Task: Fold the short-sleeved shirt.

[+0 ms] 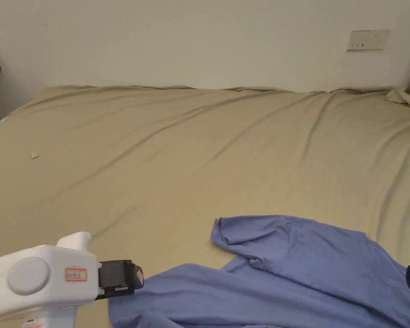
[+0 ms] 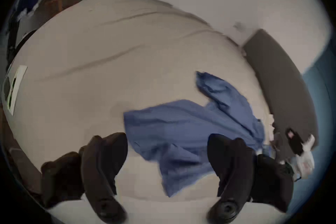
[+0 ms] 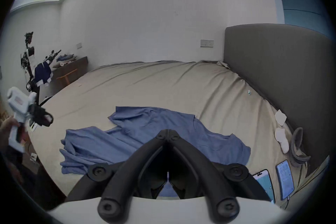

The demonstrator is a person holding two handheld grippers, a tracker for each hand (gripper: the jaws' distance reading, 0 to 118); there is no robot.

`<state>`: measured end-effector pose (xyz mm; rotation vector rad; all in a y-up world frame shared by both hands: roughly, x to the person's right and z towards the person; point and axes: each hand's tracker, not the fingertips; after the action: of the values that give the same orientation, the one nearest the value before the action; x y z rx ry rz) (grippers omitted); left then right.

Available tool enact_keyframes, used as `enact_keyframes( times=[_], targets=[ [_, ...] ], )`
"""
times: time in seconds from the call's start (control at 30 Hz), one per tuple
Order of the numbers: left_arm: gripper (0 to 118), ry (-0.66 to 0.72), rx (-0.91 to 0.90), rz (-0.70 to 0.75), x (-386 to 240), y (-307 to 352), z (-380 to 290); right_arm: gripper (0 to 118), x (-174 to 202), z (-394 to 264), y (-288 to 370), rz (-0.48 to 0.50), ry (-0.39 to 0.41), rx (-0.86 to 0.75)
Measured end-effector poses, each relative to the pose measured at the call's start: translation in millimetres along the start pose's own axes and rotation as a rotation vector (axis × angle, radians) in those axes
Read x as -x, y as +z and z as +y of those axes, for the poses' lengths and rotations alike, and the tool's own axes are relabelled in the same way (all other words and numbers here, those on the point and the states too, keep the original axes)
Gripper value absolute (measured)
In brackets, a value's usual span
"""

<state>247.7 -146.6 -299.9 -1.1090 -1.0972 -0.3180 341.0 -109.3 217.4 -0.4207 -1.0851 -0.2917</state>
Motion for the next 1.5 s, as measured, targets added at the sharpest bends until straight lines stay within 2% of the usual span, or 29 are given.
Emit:
enact_keyframes(
  times=[0.1,0.2,0.23,0.3,0.33,0.37,0.4,0.43,0.47,0.53,0.57,0.63,0.67,0.73,0.77,0.8,0.9,0.97,1.0,1.07,1.1,1.13,1.17,1.2,1.23,1.27,1.33,1.43,1.5],
  targets=[
    [98,-0.126,0.106,0.151,0.6,-62.4,18.5,2,-0.4,-3.0,-3.2,-0.001,0.006,0.027],
    [97,-0.155,0.197,0.189,5.6,-109.4,17.0,2,-3.7,-7.1,-7.3,-0.013,0.001,0.053],
    [92,-0.152,0.22,0.198,7.5,-123.0,15.6,2,-4.9,-8.6,-9.7,-0.019,0.001,0.065],
    [89,-0.214,0.116,0.242,-1.6,-122.1,7.3,2,-7.7,-11.2,-15.3,-0.027,0.005,0.086],
    [80,-0.271,0.123,0.261,-7.9,-120.6,6.9,2,-9.3,-13.3,-16.6,-0.031,0.005,0.092],
    [62,-0.303,0.13,0.23,-15.9,-115.2,3.7,2,-10.7,-15.5,-18.6,-0.038,0.006,0.097],
    [26,-0.277,0.127,0.169,-15.7,-107.5,6.2,2,-12.6,-17.2,-21.4,-0.045,0.003,0.103],
    [3,-0.244,0.115,0.179,-14.6,-103.2,7.4,2,-14.7,-18.5,-23.7,-0.049,-0.004,0.111],
    [3,-0.236,0.104,0.187,-11.2,-97.1,9.0,2,-17.8,-20.7,-24.4,-0.051,-0.013,0.121],
    [3,-0.111,0.153,-0.027,-10.4,-84.7,7.6,2,-23.3,-23.0,-24.4,-0.054,-0.026,0.126],
    [3,-0.088,0.123,-0.065,-12.6,-78.7,6.3,2,-27.6,-23.1,-23.7,-0.058,-0.034,0.127],
    [3,-0.093,0.069,-0.048,-25.7,-58.4,11.5,3,-43.1,-24.6,-20.7,-0.088,-0.062,0.122],
    [3,-0.085,0.069,-0.084,-29.1,-51.6,12.5,19,-53.3,-22.7,-19.5,-0.133,-0.077,0.116],
    [3,-0.101,0.051,-0.115,-37.1,-42.4,14.2,118,-79.5,-16.0,-28.2,-0.273,-0.085,0.174],
    [3,-0.112,0.049,-0.118,-42.9,-43.3,8.0,118,-103.0,-13.6,-46.1,-0.28,-0.119,0.289],
    [3,-0.107,0.055,-0.124,-44.7,-42.3,8.1,118,-118.6,-16.8,-60.8,-0.252,-0.167,0.209],
    [3,-0.08,0.059,-0.172,-43.2,-44.9,10.6,118,-183.6,-28.6,-105.1,-0.275,-0.348,0.367],
    [3,-0.07,0.066,-0.162,-41.9,-51.3,11.9,116,-212.4,-41.6,-144.6,-0.239,-0.389,0.471],
    [3,-0.064,0.074,-0.149,-41.6,-54.9,11.6,109,-201.9,-30.3,-139.7,-0.234,-0.4,0.515],
    [3,-0.052,0.086,-0.135,-38.5,-64.6,5.2,94,-208.0,-43.8,-162.2,-0.249,-0.402,0.656],
    [3,-0.045,0.091,-0.138,-37.1,-66.8,4.0,94,-208.4,-50.5,-166.7,-0.234,-0.389,0.71],
    [3,-0.035,0.094,-0.143,-35.0,-68.8,2.8,47,-206.0,-58.3,-171.5,-0.237,-0.38,0.722],
    [3,-0.02,0.102,-0.156,-35.8,-69.5,0.9,38,-196.9,-52.8,-159.5,-0.319,-0.25,0.633],
    [3,-0.006,0.104,-0.173,-34.6,-70.5,-1.0,31,-192.9,-49.6,-154.2,-0.249,-0.245,0.603],
    [3,0.005,0.101,-0.192,-33.4,-71.9,-2.5,14,-191.1,-48.8,-151.1,-0.206,-0.266,0.604],
    [3,0.026,0.095,-0.216,-32.2,-72.3,-3.7,14,-183.9,-51.4,-143.8,-0.231,-0.262,0.565],
    [3,0.099,0.074,-0.33,-29.6,-65.3,-2.5,13,-171.8,-45.0,-127.1,-0.245,-0.186,0.489],
    [3,0.184,-0.036,-0.493,-28.0,-33.6,8.1,13,-149.2,-17.5,-86.8,-0.195,-0.206,0.333],
    [3,0.134,-0.136,-0.521,-33.8,2.6,23.4,13,-134.1,6.5,-56.6,-0.169,-0.21,0.205]
  ],
)
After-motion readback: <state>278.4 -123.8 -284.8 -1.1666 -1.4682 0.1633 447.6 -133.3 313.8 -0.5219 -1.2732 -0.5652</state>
